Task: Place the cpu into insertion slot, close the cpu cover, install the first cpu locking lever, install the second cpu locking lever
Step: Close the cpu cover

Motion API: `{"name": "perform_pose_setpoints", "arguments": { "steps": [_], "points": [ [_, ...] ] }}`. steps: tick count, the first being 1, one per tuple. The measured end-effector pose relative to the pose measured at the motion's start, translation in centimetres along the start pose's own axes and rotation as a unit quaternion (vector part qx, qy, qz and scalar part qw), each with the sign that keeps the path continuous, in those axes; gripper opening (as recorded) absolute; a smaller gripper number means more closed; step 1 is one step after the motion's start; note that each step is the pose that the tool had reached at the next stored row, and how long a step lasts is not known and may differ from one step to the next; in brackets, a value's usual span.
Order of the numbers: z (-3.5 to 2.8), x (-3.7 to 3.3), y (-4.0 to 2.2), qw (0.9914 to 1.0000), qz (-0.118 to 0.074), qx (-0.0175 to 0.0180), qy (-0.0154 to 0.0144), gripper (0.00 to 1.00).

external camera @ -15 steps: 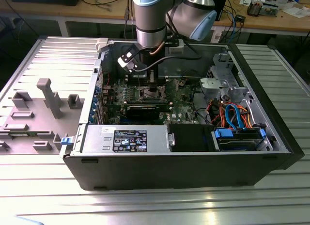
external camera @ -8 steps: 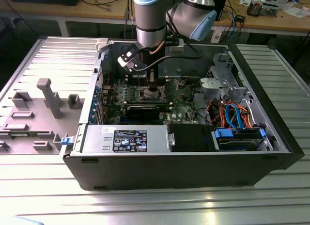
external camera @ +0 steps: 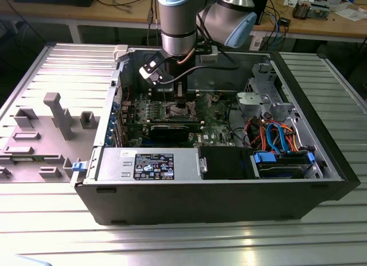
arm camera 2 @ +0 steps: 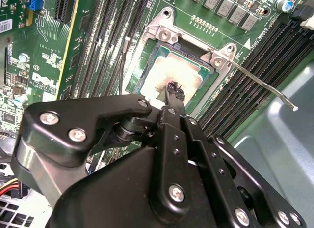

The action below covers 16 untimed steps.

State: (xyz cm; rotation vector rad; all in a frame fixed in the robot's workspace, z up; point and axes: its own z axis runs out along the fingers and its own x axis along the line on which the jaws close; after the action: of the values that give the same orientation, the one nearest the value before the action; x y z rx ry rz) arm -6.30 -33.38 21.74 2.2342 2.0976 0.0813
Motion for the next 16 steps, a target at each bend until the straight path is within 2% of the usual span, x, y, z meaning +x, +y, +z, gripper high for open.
{"name": "perform_pose_setpoints", "arguments": {
  "steps": [2, 3, 6, 8, 12, 14, 16],
  "points": [
    [-0.01, 0.0, 0.0, 0.99998, 0.0, 0.0057, 0.0006, 0.11],
    [-0.02, 0.0, 0.0, 0.99998, 0.0, 0.0064, 0.0012, 0.11],
    [-0.4, 0.0, 0.04, 0.99997, 0.0, 0.0069, 0.0023, 0.11],
    [-1.15, -0.01, 0.11, 0.99997, 0.0, 0.0069, 0.0027, 0.11],
    [-1.2, -0.01, 0.2, 0.99997, 0.0, 0.007, 0.0028, 0.11],
    [-1.16, 0.01, 0.59, 0.99996, 0.0, 0.0079, 0.0028, 0.11],
    [-1.49, 0.02, 0.62, 0.99995, 0.0, 0.0095, 0.0026, 0.11]
  ]
}}
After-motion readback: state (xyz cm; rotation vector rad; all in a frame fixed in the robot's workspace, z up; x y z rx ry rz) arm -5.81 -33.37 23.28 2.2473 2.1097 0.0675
